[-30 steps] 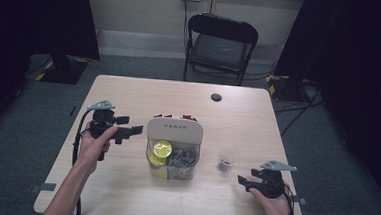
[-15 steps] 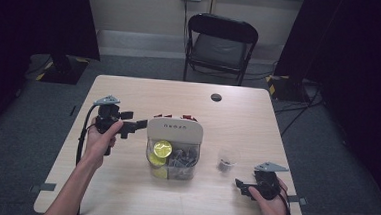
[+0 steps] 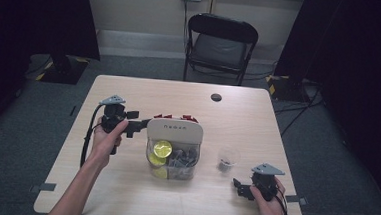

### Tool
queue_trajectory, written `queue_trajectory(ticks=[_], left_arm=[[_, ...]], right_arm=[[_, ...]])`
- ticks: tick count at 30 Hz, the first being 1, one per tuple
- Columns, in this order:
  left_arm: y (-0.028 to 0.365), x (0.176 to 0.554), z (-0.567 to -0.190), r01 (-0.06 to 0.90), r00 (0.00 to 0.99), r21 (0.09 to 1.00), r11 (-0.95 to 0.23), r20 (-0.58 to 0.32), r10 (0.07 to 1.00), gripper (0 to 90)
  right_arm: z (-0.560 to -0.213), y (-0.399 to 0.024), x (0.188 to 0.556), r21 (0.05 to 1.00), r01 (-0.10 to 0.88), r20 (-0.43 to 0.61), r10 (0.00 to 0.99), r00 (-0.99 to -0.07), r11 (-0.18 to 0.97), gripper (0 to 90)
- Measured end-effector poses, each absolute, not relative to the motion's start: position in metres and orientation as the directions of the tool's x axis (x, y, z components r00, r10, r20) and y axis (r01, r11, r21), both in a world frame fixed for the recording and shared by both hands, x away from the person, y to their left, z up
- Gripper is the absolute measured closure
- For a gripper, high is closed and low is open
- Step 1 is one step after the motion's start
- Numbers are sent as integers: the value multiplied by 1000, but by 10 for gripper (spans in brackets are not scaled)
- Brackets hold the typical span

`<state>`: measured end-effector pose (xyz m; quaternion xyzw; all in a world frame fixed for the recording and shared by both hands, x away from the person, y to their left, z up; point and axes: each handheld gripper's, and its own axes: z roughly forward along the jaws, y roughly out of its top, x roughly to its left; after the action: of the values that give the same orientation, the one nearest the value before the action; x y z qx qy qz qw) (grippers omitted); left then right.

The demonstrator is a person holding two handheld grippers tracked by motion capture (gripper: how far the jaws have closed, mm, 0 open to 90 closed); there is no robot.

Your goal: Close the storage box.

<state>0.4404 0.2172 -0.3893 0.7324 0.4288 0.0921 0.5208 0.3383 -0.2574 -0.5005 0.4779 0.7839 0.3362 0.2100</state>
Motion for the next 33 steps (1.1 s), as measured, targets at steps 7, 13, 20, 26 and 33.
queue_trajectory(ticks=[7,13,20,26,33], left_arm=[[215,440,-388,534,618,840,-95,-312,721,215],[212,435,-384,523,643,845,-112,-305,702,211],[210,432,-383,521,648,845,-118,-302,699,206],[210,430,-382,514,650,849,-117,-297,700,205],[210,426,-381,508,657,853,-125,-289,696,205]], right_arm=[[-501,-257,338,728,608,-8,890,-455,317,91],[-501,-257,338,728,608,-8,890,-455,317,91],[-501,-257,338,729,606,-11,891,-454,318,91],[-501,-257,338,728,608,-11,892,-451,316,91],[-501,-257,338,728,608,-11,892,-451,316,91]])
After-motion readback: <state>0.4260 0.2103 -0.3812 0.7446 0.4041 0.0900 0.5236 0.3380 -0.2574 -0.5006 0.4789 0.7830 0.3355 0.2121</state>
